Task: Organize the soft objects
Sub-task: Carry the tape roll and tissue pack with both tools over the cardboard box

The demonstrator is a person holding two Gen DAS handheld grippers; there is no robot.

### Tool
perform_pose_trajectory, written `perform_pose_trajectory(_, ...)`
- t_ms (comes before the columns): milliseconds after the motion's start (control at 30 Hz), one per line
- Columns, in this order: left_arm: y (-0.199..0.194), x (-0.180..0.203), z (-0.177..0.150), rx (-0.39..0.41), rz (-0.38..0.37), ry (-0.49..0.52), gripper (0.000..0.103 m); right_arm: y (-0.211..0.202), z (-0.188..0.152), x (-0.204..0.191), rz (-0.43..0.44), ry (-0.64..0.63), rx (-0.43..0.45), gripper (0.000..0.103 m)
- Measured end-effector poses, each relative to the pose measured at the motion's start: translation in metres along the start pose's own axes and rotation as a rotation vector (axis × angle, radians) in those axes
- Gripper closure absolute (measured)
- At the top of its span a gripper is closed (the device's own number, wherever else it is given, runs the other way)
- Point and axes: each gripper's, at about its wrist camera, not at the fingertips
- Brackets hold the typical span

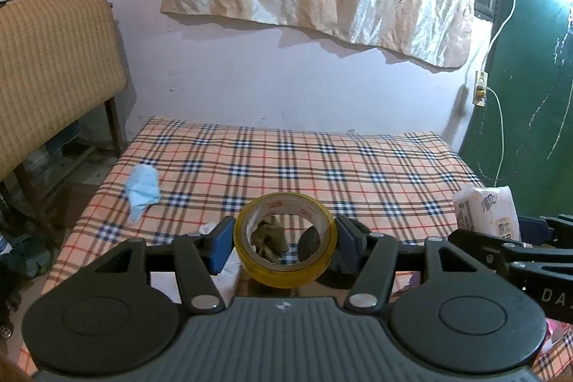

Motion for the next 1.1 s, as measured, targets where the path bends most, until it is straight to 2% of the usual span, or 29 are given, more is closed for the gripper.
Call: perform_pose_trajectory(1100,0.023,0.097,0.006,-0.015,-0.115,0.107,0.042,-0.026,-0.001,0.1,-0.121,0.103,0.032,0.04)
Point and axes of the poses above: each gripper's, at about its wrist camera, not at the fingertips, and y roughly the way its jaws point, x to its right, z to its top, and after that the axes turned 8 degrees about z, right-handed
